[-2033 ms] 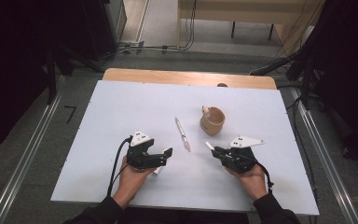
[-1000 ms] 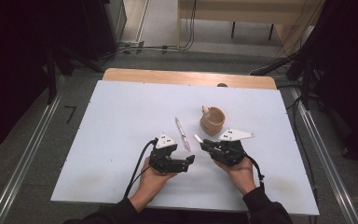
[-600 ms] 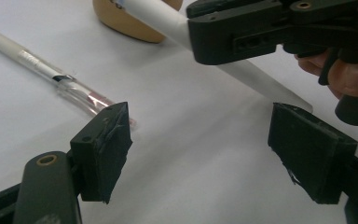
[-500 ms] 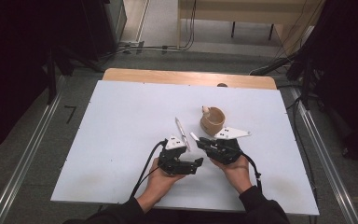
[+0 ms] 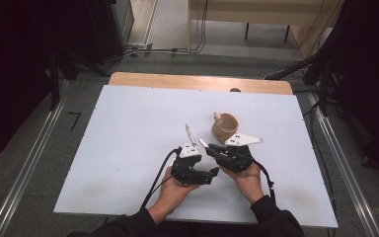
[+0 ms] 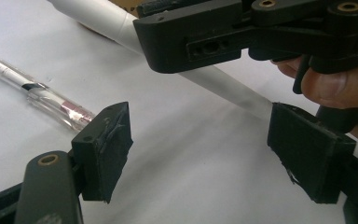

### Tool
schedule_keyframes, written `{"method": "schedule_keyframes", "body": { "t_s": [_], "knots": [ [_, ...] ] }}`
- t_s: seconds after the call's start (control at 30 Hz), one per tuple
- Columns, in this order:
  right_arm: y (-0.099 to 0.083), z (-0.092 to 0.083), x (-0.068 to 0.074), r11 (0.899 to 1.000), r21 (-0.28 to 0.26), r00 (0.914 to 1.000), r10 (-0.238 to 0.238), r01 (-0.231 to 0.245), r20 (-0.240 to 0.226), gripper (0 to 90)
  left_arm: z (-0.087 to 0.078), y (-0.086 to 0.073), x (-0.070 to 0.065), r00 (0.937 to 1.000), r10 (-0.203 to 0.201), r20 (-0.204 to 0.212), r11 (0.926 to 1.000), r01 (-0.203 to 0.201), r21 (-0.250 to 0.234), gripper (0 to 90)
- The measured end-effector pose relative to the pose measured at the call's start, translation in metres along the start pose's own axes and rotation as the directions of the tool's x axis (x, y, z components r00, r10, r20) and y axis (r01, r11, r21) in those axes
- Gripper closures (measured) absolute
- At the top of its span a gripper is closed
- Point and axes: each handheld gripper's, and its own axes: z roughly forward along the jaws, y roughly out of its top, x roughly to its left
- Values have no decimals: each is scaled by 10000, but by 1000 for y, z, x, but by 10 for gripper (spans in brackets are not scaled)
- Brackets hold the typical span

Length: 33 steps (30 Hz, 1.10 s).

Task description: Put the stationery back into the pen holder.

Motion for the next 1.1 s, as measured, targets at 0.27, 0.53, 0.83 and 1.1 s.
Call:
{"method": "schedule_keyframes", "body": {
  "t_s": [0.27, 0.53, 0.83, 1.1],
  "knots": [
    [1, 2, 1, 9998, -214, 10000, -14, 13, -27, 769, 3, 1, -2, 9999, -39, 116, 10000, 39, 9, 222],
    [3, 1, 2, 9989, -452, 9997, 93, -103, -222, 769, 6, 3, -3, 9995, -146, 267, 9999, 145, 21, 231],
    [3, 0, 4, 9980, -594, 9993, 179, -199, -339, 769, 10, 4, 0, 9977, -438, 510, 9990, 437, 29, 297],
    [4, 0, 5, 9976, -642, 9990, 216, -241, -396, 769, 12, 5, 7, 9830, -1166, 1418, 9930, 1177, 5, 410]
  ]
}}
